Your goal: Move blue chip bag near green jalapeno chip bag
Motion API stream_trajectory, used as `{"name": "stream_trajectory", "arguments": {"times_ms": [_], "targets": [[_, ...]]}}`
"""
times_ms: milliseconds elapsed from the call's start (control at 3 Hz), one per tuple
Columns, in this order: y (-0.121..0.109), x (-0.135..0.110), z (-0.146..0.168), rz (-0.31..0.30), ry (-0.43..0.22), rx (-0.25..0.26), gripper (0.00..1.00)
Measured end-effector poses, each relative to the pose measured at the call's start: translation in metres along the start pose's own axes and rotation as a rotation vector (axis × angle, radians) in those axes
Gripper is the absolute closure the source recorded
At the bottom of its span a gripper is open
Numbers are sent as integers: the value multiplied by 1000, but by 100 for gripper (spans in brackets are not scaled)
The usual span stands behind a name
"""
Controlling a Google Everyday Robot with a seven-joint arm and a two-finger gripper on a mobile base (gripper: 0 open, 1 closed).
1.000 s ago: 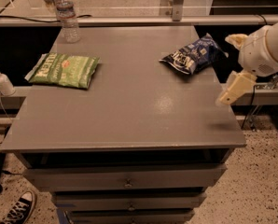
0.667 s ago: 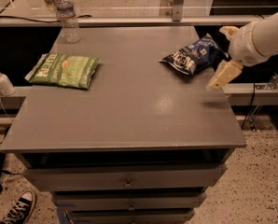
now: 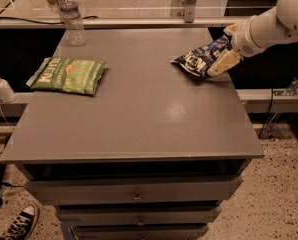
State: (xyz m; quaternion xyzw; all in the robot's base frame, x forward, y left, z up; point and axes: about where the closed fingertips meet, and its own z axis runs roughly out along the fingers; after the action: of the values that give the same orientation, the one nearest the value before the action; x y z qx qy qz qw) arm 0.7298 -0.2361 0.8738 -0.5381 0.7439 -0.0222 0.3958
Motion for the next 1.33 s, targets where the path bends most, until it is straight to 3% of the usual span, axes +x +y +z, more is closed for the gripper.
{"name": "stream_trajectory", "arguments": {"times_ms": [667, 1000, 1333], "targets": [[-13, 2, 13, 54, -2, -27, 65], [-3, -12, 12, 46, -24, -74, 88], [11, -42, 10, 32, -74, -129, 100]]}}
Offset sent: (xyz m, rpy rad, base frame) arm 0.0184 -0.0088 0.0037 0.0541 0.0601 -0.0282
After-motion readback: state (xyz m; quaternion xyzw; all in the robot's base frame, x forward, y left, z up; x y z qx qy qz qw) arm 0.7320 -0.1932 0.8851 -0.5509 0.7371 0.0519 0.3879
